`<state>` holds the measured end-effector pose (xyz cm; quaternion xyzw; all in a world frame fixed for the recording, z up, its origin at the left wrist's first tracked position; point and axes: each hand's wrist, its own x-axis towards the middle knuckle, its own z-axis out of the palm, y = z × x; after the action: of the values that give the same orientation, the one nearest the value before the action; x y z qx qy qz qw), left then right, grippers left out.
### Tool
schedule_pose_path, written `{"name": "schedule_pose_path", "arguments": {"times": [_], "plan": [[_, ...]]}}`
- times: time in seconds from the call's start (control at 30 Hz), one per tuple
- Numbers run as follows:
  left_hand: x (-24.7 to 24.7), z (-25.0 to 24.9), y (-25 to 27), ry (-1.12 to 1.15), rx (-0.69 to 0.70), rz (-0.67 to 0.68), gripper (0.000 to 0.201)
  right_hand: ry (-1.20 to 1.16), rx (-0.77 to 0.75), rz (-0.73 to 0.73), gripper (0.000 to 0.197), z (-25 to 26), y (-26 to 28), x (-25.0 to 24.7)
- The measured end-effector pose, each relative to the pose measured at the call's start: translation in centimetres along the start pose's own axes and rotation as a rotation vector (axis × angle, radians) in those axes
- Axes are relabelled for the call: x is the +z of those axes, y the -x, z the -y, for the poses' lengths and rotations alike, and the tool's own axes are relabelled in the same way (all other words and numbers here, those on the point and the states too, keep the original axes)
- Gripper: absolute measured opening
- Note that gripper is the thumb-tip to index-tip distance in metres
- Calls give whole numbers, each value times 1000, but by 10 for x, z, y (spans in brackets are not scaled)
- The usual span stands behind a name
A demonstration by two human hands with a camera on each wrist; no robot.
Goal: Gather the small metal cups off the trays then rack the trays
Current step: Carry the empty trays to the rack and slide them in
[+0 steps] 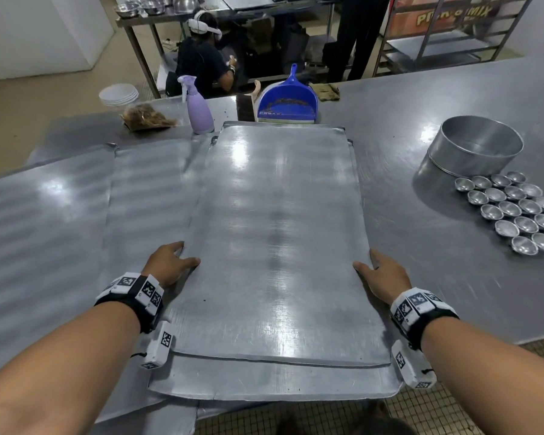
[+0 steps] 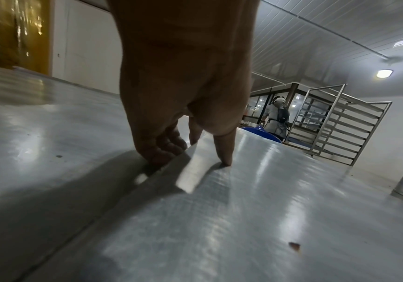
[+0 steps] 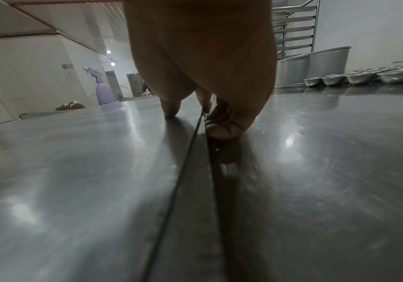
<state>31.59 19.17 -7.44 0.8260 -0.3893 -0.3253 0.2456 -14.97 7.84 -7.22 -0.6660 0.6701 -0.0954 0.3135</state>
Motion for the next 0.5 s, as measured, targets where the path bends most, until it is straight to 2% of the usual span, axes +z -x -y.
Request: {"name": "schedule_pose_path", "arguments": {"times": [0.03,0.07,0.27,0.4,0.5], "plan": [[0,-1,1,-11,6,0,51,5,0,4,44,0,0,1],[1,-3,3,-25,14,-1,50,7,0,8,44,1,-1,1],[3,2,-1,129,-21,-5,79,44,4,22,44,0,-3,1],[11,-9,8,195,-34,-12,64,25,19,14,51,-1,-1,-8],[21,-23,22,212,21,-16,59,16,21,-4,55,-11,-2,-17]]}}
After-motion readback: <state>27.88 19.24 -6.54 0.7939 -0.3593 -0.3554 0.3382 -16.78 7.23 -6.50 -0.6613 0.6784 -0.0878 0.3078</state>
